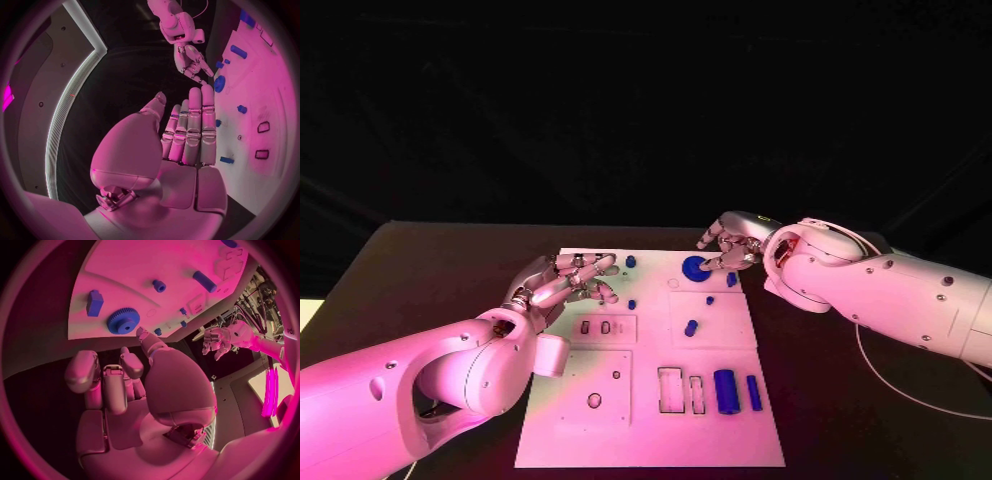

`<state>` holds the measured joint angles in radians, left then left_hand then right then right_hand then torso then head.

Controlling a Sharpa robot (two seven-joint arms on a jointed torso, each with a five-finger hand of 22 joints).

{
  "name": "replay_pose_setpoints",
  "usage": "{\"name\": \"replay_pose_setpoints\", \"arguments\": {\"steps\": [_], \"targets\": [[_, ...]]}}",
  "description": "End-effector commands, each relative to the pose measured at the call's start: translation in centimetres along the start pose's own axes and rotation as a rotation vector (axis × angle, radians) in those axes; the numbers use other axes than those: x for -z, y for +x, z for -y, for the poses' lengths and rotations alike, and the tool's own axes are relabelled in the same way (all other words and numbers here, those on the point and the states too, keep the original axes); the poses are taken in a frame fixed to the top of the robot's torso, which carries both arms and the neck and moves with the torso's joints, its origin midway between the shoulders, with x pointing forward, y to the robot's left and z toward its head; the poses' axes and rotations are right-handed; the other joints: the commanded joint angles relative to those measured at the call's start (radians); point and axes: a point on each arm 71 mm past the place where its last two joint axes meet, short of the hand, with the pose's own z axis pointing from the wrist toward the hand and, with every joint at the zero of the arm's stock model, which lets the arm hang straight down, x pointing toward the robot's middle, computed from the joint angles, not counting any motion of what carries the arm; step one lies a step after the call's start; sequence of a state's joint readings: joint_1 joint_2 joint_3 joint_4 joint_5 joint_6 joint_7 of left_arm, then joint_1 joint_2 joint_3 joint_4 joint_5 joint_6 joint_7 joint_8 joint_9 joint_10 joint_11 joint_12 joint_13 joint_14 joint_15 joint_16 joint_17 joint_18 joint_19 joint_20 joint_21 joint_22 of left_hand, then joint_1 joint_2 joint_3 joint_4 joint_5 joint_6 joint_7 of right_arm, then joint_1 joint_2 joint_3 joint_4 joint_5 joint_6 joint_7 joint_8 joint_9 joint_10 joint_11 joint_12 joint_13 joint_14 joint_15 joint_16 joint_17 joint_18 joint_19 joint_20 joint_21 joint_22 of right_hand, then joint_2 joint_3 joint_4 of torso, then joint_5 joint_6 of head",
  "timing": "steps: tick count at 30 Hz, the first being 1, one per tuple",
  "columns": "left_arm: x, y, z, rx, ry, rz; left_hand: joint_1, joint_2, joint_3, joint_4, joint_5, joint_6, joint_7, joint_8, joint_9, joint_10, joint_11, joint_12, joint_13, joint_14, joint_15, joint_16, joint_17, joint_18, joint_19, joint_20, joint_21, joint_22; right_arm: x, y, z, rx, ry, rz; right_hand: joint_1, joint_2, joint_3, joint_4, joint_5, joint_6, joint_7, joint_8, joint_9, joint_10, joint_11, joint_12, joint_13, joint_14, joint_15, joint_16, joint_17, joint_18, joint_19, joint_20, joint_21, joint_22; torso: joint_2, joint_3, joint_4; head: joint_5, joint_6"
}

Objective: Assemble the parts on the task board

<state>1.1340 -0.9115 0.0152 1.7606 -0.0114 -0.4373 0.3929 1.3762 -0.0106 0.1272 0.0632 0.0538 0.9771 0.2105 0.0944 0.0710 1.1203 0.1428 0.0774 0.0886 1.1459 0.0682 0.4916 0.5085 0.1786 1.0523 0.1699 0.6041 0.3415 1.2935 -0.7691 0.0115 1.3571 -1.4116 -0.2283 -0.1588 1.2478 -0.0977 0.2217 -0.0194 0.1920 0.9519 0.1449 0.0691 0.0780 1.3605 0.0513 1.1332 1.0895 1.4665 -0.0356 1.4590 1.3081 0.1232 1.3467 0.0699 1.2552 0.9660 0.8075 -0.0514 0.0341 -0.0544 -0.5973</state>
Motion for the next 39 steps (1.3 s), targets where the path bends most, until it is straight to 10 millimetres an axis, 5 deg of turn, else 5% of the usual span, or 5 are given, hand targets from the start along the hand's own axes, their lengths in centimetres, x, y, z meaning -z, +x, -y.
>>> {"name": "replay_pose_setpoints", "arguments": {"steps": [1,24,39], "targets": [[-0.1,0.3,0.1,0.011,0.011,-0.026,0.0,0.007,0.002,-0.005,0.006,-0.003,0.001,-0.006,0.0,-0.007,-0.001,-0.004,0.002,-0.006,0.0,0.005,0.001,0.001,-0.009,-0.001,0.005,0.001,-0.3,0.5,0.1,0.012,0.031,-0.061,0.001,0.002,-0.011,0.001,0.01,-0.007,0.0,-0.002,-0.001,-0.008,0.001,0.009,0.011,0.072,0.009,0.009,0.071,-0.014,0.003,0.005,0.009,0.006,0.001,-0.0011,0.0002,0.0,-0.001],[-0.1,0.2,0.1,0.007,0.015,-0.018,0.004,0.01,0.006,-0.008,0.007,-0.004,0.001,-0.006,0.0,-0.008,-0.001,-0.004,0.002,-0.008,0.0,0.005,0.001,0.001,-0.013,-0.001,0.008,0.004,-1.7,1.8,0.0,0.036,0.06,-0.106,0.018,0.009,-0.013,-0.002,0.014,-0.01,0.003,-0.001,0.0,-0.009,0.003,0.024,0.037,0.074,0.012,0.02,0.089,-0.016,0.004,0.007,0.02,0.021,0.002,-0.0029,0.001,-0.002,-0.01],[-0.1,0.2,0.1,0.008,0.013,-0.018,0.005,0.011,0.008,-0.009,0.007,-0.004,0.001,-0.006,0.0,-0.008,-0.001,-0.003,0.002,-0.008,0.0,0.006,0.002,0.001,-0.013,-0.001,0.009,0.004,-1.8,2.1,0.2,0.063,0.067,-0.117,0.04,0.044,0.005,-0.005,-0.005,0.042,-0.003,0.025,0.012,0.012,-0.001,0.079,0.105,0.075,0.01,0.028,0.101,-0.017,0.003,0.007,0.034,0.039,0.002,-0.0031,0.0019,-0.004,-0.012]]}}
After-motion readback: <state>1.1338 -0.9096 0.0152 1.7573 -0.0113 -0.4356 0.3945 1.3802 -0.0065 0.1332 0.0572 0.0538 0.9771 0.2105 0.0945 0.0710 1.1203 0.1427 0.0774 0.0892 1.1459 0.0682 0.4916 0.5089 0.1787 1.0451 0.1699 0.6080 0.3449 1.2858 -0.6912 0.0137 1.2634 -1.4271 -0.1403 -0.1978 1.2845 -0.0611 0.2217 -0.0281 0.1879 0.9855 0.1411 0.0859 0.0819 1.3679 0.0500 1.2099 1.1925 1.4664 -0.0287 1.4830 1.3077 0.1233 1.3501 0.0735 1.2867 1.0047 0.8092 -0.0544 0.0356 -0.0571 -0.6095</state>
